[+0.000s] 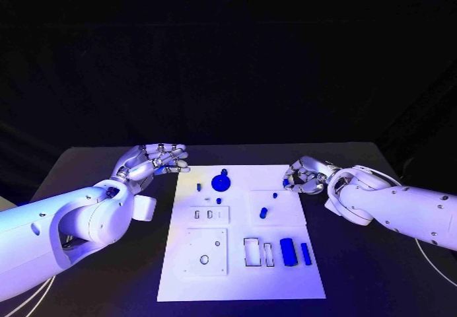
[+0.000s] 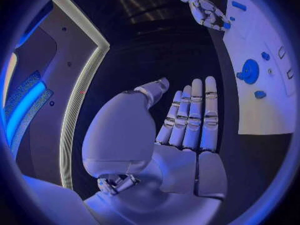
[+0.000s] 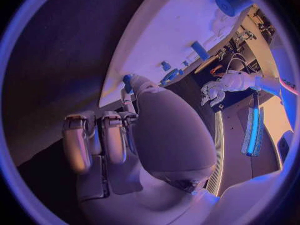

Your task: Assemble the parts on the task board

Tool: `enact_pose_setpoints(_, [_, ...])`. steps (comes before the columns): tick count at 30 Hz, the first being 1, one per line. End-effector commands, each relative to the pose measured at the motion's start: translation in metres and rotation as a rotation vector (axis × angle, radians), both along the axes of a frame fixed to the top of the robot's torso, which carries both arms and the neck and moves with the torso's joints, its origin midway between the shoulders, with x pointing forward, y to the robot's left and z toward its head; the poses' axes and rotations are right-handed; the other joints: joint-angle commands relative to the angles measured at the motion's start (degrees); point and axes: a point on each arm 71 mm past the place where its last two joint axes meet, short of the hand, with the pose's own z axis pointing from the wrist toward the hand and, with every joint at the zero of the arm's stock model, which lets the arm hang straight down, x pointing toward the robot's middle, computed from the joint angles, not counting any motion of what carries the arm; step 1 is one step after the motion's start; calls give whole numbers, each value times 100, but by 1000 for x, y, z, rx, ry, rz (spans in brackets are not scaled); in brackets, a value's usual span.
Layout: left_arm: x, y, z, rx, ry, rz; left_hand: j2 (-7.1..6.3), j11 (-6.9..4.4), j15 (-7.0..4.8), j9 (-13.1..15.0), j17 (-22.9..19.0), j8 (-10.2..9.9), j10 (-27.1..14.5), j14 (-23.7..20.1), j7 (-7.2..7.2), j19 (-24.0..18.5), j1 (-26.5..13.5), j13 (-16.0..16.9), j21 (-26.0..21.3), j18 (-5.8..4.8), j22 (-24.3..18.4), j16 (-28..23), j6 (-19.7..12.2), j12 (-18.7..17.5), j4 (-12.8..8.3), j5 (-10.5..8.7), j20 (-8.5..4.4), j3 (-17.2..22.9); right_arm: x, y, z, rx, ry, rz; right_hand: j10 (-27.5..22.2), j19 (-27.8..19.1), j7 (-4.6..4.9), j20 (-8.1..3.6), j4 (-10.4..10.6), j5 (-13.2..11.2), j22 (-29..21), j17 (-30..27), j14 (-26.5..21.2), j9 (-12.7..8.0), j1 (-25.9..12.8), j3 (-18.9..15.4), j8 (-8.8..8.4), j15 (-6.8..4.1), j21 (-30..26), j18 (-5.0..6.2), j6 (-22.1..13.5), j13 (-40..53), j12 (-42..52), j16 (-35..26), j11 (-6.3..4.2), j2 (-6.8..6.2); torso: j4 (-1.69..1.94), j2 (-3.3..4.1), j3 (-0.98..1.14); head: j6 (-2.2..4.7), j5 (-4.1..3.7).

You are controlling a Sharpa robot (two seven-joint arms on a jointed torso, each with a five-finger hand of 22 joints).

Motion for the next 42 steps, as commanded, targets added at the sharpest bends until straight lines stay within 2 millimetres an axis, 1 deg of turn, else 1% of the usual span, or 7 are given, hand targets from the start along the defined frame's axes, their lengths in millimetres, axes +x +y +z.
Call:
enact_pose_setpoints(1, [0, -2, 2, -5, -9, -18, 16, -5, 6, 9, 9, 30, 31, -43, 0, -29, 36, -6, 20, 53, 10, 19, 45, -39, 10, -4, 1, 32, 0, 2, 0, 2, -6, 6, 608, 599, -23, -56, -4, -13, 1508, 1505, 607, 21, -7, 65, 38, -60, 30, -82, 77, 1510, 22, 30, -62, 77, -1, -4, -1, -6, 9])
enact_pose_setpoints(12, [0, -2, 2, -5, -9, -17, 16, -3, 6, 8, 12, 28, 28, -47, 4, -34, 37, -7, 26, 52, 14, 23, 43, -41, 7, -3, 0, 36, 0, 5, 5, 30, -73, -30, 608, 599, -166, -159, 11, 1, 1508, 1505, 607, 100, -163, 175, 225, -170, 30, -82, 333, 1510, 22, 30, -188, 98, 5, -3, -7, 7, 15])
enact_pose_setpoints(20, [0, -1, 2, -4, -9, -15, 18, -1, 7, 7, 15, 27, 26, -51, 8, -38, 40, -8, 33, 52, 19, 28, 40, -42, 2, -2, 0, 42, -2, 9, 9, 51, -108, -56, 608, 599, -207, -189, 36, 42, 1508, 1505, 607, 133, -263, 194, 290, -198, 30, -82, 387, 1510, 22, 30, -227, 107, -3, -5, -9, 12, 31])
enact_pose_setpoints(26, [1, -1, 2, -3, -9, -12, 18, -1, 7, 7, 15, 27, 26, -51, 8, -38, 40, -8, 33, 52, 19, 28, 40, -42, 2, -2, 0, 42, -8, 24, 18, 75, -122, -59, 608, 599, -225, -200, 47, 74, 1508, 1505, 607, 151, -319, 206, 324, -206, 30, -82, 409, 1510, 22, 30, -248, 119, -5, -16, -16, 11, 37])
enact_pose_setpoints(30, [1, 0, 1, -2, -8, -10, 18, -1, 7, 7, 15, 27, 26, -51, 8, -38, 40, -8, 33, 52, 19, 28, 40, -42, 2, -2, 0, 42, -13, 43, 25, 88, -126, -46, 608, 599, -234, -205, 57, 78, 1508, 1505, 607, 162, -366, 206, 344, -208, 30, -82, 416, 1510, 22, 30, -257, 121, -6, -18, -8, 25, 51])
enact_pose_setpoints(33, [2, 0, 1, -1, -8, -8, 21, 1, 8, 7, 18, 26, 24, -55, 13, -43, 43, -8, 41, 52, 25, 35, 37, -42, -2, -2, -1, 49, -19, 62, 30, 100, -122, -26, 608, 599, -241, -207, 63, 75, 1508, 1505, 607, 170, -397, 209, 357, -208, 30, -82, 421, 1510, 22, 30, -264, 128, -7, -21, -14, 25, 78])
enact_pose_setpoints(42, [4, 0, 0, 2, -8, -4, 21, 1, 8, 7, 18, 26, 24, -55, 13, -43, 43, -8, 41, 52, 25, 35, 37, -42, -2, -2, -1, 49, -41, 127, 32, 126, -92, 63, 608, 599, -257, -207, 58, 83, 1508, 1505, 607, 185, -426, 221, 385, -204, 30, -82, 437, 1510, 22, 30, -281, 142, 0, -95, -39, -69, 203])
